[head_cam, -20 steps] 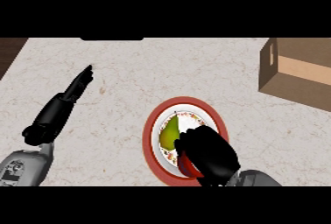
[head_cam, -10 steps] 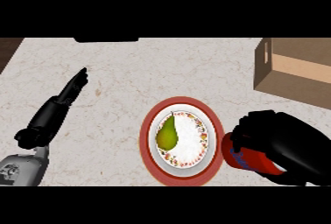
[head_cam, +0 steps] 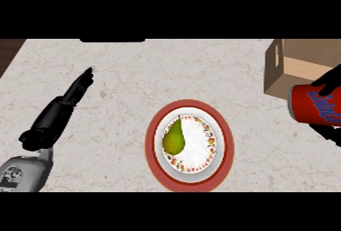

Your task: Pick the can from the plate and place it in the cardboard box

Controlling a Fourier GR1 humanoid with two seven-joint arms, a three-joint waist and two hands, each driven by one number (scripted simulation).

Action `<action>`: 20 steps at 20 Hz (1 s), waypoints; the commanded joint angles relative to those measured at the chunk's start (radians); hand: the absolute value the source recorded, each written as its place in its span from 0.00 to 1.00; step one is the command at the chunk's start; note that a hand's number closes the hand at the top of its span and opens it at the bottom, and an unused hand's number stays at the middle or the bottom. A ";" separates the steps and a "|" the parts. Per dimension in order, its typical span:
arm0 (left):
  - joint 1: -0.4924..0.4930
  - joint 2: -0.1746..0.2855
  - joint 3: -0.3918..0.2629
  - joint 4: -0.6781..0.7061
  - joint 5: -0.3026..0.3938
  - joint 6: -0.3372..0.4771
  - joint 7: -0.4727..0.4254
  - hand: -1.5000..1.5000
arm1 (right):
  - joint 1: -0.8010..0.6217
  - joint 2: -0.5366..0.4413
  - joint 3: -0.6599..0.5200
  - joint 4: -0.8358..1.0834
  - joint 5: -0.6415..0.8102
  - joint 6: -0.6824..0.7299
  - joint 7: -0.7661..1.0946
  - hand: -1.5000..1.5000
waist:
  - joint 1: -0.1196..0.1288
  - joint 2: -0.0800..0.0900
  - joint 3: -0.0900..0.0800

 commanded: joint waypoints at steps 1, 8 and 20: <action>0.008 -0.015 -0.006 0.015 -0.012 -0.006 -0.033 0.50 | -0.122 -0.046 -0.139 0.179 -0.099 0.063 0.062 1.00 | 0.020 0.003 -0.001; -0.020 -0.032 0.010 0.063 -0.025 -0.021 -0.046 0.50 | -0.311 -0.056 -0.109 0.590 0.058 0.016 -0.092 1.00 | 0.030 0.008 0.000; -0.088 -0.048 -0.004 0.026 -0.012 -0.054 0.022 0.50 | -0.496 -0.169 0.091 1.127 0.338 0.120 -0.357 1.00 | 0.075 0.023 0.002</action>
